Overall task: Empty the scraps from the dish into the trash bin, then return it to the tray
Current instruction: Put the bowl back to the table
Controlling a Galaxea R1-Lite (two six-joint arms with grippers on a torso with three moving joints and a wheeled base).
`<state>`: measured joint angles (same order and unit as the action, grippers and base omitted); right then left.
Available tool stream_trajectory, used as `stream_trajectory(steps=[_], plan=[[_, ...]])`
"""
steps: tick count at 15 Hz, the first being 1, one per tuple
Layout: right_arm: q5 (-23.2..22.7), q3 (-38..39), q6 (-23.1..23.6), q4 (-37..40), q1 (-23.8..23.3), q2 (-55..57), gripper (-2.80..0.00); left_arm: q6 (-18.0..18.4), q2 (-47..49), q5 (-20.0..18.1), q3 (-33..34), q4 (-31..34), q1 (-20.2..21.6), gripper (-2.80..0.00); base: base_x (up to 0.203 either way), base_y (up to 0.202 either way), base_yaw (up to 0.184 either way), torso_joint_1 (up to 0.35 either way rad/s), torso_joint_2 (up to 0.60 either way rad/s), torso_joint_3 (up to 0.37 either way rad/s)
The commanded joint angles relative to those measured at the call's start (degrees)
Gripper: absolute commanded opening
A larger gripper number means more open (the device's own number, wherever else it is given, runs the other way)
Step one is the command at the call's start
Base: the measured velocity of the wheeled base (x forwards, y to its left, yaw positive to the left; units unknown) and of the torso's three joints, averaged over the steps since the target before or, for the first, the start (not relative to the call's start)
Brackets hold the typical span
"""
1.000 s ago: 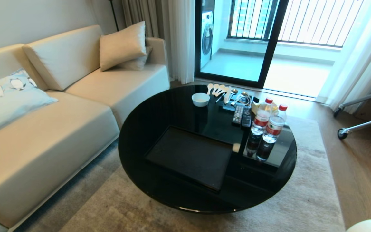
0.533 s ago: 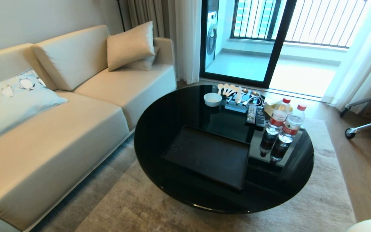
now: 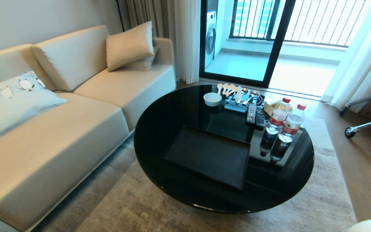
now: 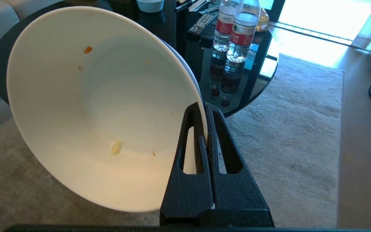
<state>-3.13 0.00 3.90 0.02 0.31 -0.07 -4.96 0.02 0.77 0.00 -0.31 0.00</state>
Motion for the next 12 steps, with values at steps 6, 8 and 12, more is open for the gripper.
stream_trajectory(steps=[6, 8, 12], plan=[[0.1, -0.1, 0.1, 0.2, 0.0, 0.1, -2.8, -0.1, 0.0, 0.0, 0.0, 0.0, 0.0, -2.8, 0.107, 0.0, 0.001, 0.001, 0.0, 0.002], [0.0, 0.0, 0.1, 0.0, 0.0, 0.1, -2.8, -0.1, 0.0, 0.0, 0.0, 0.0, 0.0, -2.8, 0.186, 0.0, 0.0, -0.001, 0.0, 0.002], [0.0, 0.0, 0.1, 0.0, 0.0, 0.1, -2.8, -0.1, 0.0, 0.0, 0.0, 0.0, 0.0, -2.8, 0.151, 0.0, 0.0, 0.006, 0.0, 0.001]])
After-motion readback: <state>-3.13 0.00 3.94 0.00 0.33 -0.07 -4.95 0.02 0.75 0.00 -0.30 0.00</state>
